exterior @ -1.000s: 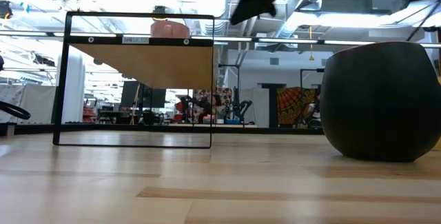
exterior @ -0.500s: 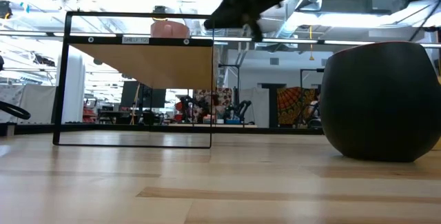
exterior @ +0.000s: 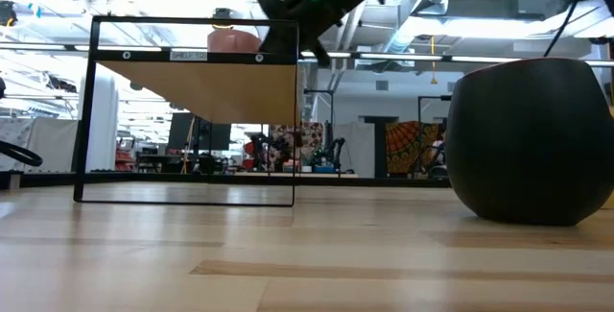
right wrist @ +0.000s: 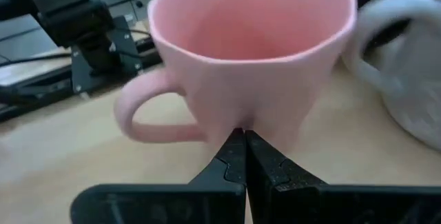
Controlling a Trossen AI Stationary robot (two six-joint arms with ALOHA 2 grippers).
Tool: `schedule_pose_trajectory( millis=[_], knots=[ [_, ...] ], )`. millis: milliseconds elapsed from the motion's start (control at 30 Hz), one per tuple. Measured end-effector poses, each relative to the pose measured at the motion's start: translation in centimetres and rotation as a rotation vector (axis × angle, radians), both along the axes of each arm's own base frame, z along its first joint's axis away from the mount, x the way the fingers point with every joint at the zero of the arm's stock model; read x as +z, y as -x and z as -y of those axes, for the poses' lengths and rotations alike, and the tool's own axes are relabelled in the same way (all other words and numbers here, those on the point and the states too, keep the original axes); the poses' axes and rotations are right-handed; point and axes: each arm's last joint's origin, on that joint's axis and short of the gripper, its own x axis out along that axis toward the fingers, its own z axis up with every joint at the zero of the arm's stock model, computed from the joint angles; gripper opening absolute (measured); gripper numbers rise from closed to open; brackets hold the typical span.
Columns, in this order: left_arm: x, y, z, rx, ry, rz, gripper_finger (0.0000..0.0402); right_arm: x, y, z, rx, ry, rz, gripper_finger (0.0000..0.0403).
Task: Place coffee mugs
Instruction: Put the pink mug on the shelf, then put the yellow mug on the shelf
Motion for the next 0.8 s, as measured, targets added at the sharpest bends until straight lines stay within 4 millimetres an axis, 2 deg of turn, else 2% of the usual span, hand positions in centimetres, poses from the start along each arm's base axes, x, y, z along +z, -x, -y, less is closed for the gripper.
schedule_pose_trajectory(
  millis=[300, 633, 800],
  knots=[
    [0.0, 0.0, 0.0, -0.001, 0.001, 0.002, 0.0180, -0.4, -3.0, 0.2, 0.019, 0.020, 0.012, 0.0017],
    [0.0, 0.0, 0.0, -0.001, 0.002, 0.002, 0.0180, 0.7, -2.7, 2.1, -0.024, 0.027, 0.040, 0.0017],
    [0.0, 0.0, 0.0, -0.001, 0.002, 0.002, 0.0180, 0.4, -2.6, 1.9, -0.011, 0.020, 0.012, 0.0017]
  ],
)
